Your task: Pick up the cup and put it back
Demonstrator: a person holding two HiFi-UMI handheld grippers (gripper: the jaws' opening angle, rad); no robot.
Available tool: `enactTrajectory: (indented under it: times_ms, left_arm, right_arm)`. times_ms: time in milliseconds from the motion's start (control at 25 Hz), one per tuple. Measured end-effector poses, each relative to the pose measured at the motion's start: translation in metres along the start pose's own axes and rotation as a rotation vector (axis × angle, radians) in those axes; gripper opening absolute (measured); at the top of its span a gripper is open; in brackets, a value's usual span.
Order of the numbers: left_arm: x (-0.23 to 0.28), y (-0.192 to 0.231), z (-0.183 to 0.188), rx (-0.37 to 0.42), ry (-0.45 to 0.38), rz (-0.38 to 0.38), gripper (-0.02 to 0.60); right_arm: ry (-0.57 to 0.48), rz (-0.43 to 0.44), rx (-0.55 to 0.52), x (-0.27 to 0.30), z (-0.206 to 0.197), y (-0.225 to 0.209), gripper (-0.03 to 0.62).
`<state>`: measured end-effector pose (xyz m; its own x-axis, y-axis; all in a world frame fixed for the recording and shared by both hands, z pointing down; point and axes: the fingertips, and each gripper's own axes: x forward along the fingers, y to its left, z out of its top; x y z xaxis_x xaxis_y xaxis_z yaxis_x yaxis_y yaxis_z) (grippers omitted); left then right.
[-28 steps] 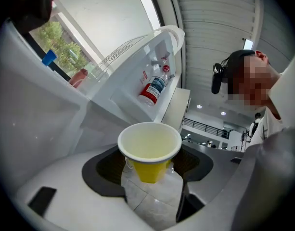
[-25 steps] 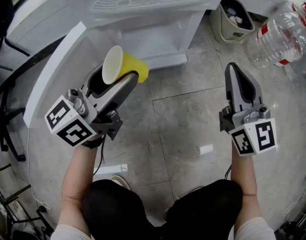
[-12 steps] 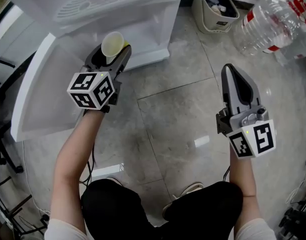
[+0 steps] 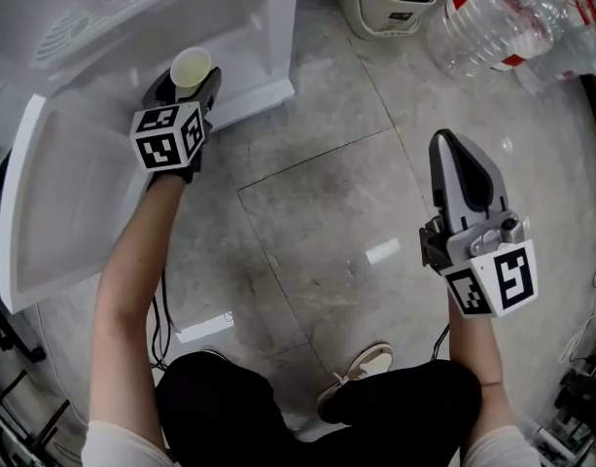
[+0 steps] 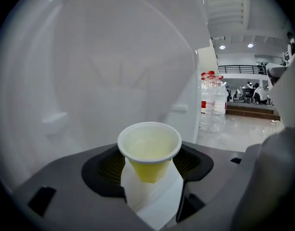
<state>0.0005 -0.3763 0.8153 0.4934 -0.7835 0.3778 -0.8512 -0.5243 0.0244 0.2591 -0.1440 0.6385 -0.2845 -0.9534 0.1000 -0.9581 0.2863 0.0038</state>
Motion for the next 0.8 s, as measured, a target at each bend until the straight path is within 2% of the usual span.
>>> enactTrajectory:
  times_ms: [160,360,560,680,800]
  left_arm:
    - [0.019,0.006,-0.015,0.017,0.045,0.020,0.319]
    - [0.036,0.009,-0.031,-0.014,0.091,0.054,0.319]
    - [0.040,0.007,-0.030,0.041,0.094,0.070,0.323]
    - [0.038,0.003,-0.025,0.097,0.076,0.059,0.381]
    - [0.033,-0.002,-0.020,0.116,0.064,0.045,0.397]
  right_arm:
    - [0.021,-0.020,-0.029,-0.010,-0.002,-0.007,0.020]
    - [0.033,-0.034,-0.031,-0.018,-0.002,-0.015,0.020]
    - [0.030,-0.033,-0.026,-0.018,-0.003,-0.019,0.020]
    - [0.017,-0.021,-0.009,-0.014,-0.001,-0.018,0.020]
    - [-0.001,-0.003,0.004,-0.008,0.002,-0.015,0.020]
